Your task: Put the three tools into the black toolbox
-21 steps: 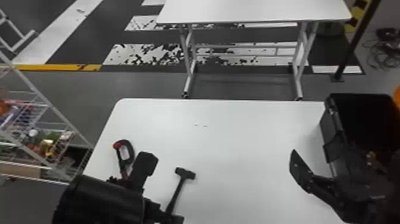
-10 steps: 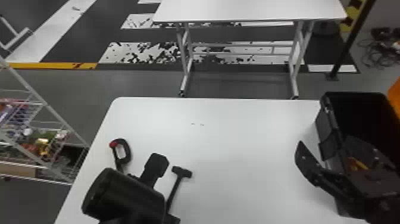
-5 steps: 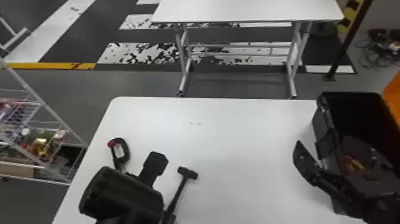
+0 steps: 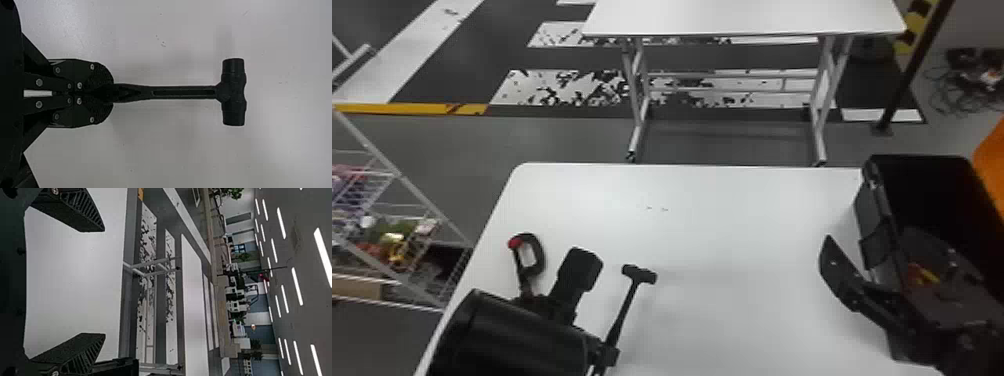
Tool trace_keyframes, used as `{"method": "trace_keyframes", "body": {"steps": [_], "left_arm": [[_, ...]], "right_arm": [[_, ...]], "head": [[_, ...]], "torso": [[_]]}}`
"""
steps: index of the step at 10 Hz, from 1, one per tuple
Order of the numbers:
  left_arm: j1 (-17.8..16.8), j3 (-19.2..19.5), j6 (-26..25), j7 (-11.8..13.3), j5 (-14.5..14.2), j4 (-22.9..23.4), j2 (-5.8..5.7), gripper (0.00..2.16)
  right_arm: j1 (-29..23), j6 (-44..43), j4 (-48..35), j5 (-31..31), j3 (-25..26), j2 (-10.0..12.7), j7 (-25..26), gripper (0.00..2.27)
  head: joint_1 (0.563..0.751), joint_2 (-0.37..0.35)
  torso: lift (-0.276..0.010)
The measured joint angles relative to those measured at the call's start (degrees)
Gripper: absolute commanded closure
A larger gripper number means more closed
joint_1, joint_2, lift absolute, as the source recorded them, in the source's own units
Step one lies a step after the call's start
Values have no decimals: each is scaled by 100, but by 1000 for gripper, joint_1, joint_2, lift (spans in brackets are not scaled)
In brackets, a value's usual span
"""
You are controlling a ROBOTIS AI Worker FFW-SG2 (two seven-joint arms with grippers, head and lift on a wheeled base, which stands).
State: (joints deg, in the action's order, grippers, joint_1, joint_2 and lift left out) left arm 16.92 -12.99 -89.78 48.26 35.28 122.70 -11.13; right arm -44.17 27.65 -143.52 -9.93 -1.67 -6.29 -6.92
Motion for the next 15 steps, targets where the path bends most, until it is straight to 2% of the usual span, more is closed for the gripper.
{"method": "trace_keyframes", "body": {"steps": [1, 2, 3, 4, 5, 6, 8, 9, 11, 13, 15], "left_arm": [[142, 73, -1, -1, -26, 320, -1, 2007], [350, 388, -1, -4, -351, 625, 10, 2007], [594, 1043, -1, 120, -1161, 850, 34, 2007], [813, 1834, -1, 454, -2077, 938, 123, 2007], [955, 2462, -1, 861, -2742, 957, 251, 2007], [1056, 2806, -1, 1122, -3165, 960, 347, 2007], [1177, 2951, 146, 1364, -3655, 918, 433, 2010], [1198, 2895, 448, 1393, -3733, 902, 475, 2010], [1216, 2483, 1037, 1223, -3560, 923, 477, 2010], [1200, 1919, 1535, 1058, -3177, 938, 405, 2010], [1135, 1442, 1833, 900, -2923, 904, 259, 2013]], "right_arm": [[17, 49, 2, 5, -20, 4, -2, 39], [42, 146, 2, 8, -53, 5, -6, 49], [80, 301, -9, 10, -98, 5, -19, 53], [138, 514, -32, 11, -158, 5, -28, 53], [220, 783, -57, 16, -224, 5, -29, 53], [315, 1091, -82, 32, -280, 5, -29, 53], [479, 1731, -105, 73, -398, 9, -33, 53], [588, 2305, -162, 70, -481, 11, -111, 53], [962, 3600, -318, 127, -746, 60, -170, 56], [1547, 4580, -306, 236, -961, 129, -214, 56], [1929, 5106, -274, 212, -1051, 184, -267, 60]], "head": [[695, 107], [695, 118], [695, 127], [695, 139], [695, 148], [695, 149], [695, 135], [695, 135], [695, 148], [695, 133], [695, 115]], "torso": [[-51], [-51], [-51], [-51], [-51], [-51], [-51], [-51], [-51], [-51], [-51]]}}
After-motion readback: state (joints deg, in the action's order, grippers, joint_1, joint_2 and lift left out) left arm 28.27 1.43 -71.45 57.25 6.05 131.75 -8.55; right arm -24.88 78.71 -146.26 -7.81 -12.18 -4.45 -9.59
